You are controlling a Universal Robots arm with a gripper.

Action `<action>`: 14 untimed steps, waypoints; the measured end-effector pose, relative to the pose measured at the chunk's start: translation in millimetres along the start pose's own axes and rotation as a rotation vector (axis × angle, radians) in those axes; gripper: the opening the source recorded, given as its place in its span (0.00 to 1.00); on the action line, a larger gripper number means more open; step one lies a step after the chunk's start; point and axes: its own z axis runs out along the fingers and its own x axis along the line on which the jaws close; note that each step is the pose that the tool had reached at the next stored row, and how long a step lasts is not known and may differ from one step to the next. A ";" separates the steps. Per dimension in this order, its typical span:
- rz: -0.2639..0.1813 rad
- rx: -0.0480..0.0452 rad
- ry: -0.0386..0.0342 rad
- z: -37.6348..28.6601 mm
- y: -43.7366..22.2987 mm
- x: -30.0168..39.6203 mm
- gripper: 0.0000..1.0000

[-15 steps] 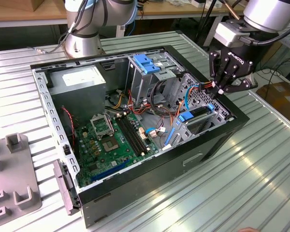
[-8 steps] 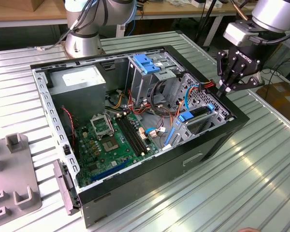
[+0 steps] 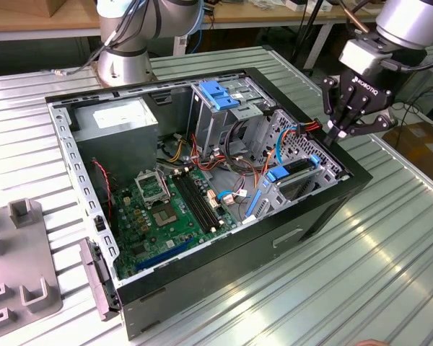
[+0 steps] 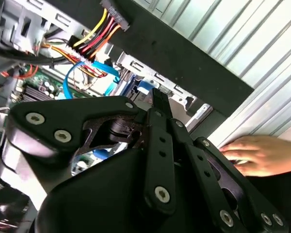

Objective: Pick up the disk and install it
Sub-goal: 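Insert the first disk wire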

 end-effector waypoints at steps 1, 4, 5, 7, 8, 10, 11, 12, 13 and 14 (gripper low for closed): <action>-0.034 0.0006 0.0007 0.2 0.0 0.0 0.10; -0.050 0.0014 0.0018 0.3 -1.3 -2.2 0.10; -0.053 0.0016 0.0024 0.1 -1.8 -3.3 0.10; -0.059 0.0024 0.0035 0.1 -2.7 -6.4 0.10; -0.062 0.0028 0.0041 0.1 -3.0 -8.4 0.10; -0.067 0.0039 0.0060 0.2 -3.9 -12.6 0.10; -0.070 0.0041 0.0073 0.3 -4.3 -14.2 0.10; -0.073 0.0044 0.0086 0.5 -4.8 -15.4 0.10; -0.077 0.0045 0.0095 0.7 -5.2 -16.2 0.10; -0.086 0.0048 0.0105 1.3 -5.4 -16.4 0.10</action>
